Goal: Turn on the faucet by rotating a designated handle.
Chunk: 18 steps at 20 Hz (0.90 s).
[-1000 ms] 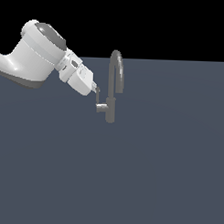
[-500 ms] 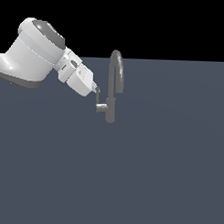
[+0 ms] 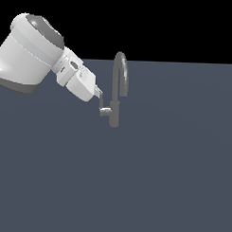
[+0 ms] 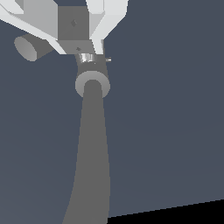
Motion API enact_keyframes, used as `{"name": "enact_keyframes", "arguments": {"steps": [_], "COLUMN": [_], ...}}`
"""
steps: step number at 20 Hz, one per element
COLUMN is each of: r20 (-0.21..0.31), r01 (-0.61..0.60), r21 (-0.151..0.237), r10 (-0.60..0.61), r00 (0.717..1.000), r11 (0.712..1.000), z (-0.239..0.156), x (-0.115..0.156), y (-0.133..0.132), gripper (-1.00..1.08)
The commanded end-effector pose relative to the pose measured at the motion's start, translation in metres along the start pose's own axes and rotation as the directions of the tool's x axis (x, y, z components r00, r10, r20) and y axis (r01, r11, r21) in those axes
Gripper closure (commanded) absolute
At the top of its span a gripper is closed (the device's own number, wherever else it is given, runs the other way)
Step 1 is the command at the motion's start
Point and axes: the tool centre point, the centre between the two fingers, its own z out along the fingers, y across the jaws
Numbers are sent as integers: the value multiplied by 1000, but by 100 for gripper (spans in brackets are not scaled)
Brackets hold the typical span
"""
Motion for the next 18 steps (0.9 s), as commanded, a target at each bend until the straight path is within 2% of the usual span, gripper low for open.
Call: {"name": "enact_keyframes", "arguments": {"steps": [1,18], "r20": [1,-1], "r01": [2,-5], "r21": [-1,-7], "r10": [-2,5], "r00": [1000,1000], "r11": [1000,1000], "z": [1,12], "x": [-1,-5], "y": [0,53], "gripper": [108,108]}}
